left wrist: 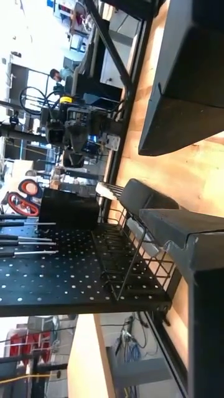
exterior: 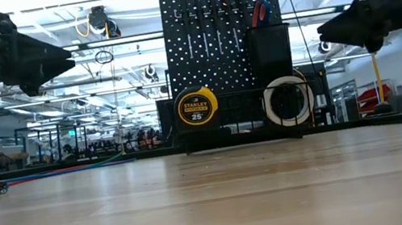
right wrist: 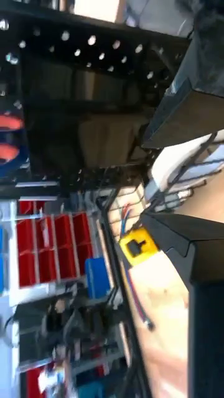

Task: Hang tools onto peg board
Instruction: Return to Home Position

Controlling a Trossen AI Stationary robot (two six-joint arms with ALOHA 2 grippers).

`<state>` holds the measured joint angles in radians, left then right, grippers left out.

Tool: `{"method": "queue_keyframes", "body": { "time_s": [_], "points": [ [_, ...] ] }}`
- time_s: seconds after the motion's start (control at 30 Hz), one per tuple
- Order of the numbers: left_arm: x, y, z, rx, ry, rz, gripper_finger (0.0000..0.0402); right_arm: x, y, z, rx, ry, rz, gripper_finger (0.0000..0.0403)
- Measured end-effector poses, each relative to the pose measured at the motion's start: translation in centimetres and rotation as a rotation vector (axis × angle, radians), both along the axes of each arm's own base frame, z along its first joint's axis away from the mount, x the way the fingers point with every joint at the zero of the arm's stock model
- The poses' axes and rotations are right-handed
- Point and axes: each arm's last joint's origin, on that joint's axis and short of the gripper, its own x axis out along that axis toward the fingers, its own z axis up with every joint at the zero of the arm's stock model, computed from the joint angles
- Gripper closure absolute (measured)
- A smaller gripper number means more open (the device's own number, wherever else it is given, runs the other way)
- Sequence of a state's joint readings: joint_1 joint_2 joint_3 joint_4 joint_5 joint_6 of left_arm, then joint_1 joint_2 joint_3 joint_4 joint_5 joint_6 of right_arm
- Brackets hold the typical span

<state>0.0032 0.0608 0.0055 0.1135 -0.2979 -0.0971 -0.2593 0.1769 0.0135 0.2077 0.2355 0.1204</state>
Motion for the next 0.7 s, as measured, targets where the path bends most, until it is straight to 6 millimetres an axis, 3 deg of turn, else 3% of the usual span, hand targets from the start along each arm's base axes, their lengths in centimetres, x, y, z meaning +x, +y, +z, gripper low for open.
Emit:
{"method": "queue_keyframes", "body": {
  "time_s": [0.33, 0.7],
  "points": [
    [0.06, -0.12, -0.58, 0.006, 0.062, -0.042, 0.0246, -0.67, 0.99, -0.47, 0.074, 0.009, 0.275, 0.0232],
    [0.07, -0.12, -0.63, 0.002, 0.065, -0.042, 0.0246, -0.64, 1.02, -0.50, 0.100, 0.003, 0.289, 0.0232]
  ]
}}
